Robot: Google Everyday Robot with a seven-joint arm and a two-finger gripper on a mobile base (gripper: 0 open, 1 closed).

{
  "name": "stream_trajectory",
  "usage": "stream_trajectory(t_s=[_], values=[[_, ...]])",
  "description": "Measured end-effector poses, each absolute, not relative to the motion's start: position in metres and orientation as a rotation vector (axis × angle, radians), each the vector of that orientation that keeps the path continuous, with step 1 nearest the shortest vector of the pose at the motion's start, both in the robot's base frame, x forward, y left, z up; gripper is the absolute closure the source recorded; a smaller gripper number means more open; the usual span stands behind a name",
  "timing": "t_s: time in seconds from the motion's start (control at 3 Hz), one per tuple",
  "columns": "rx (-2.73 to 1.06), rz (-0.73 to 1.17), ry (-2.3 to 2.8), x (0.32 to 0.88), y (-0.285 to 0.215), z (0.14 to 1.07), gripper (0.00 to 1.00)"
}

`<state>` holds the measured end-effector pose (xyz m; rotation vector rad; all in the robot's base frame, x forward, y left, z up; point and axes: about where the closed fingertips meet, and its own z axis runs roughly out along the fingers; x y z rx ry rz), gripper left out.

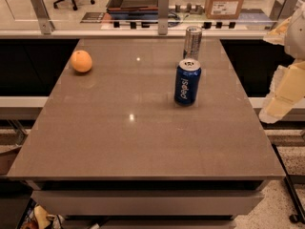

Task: Move redbull can near orange

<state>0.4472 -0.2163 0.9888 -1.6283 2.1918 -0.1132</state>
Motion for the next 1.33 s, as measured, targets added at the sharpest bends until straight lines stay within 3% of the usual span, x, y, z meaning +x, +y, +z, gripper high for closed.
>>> stream_trajectory(t_s=[1.33], values=[[-1.217, 0.039, 2.064, 0.547, -0.199, 0.972, 0.0]])
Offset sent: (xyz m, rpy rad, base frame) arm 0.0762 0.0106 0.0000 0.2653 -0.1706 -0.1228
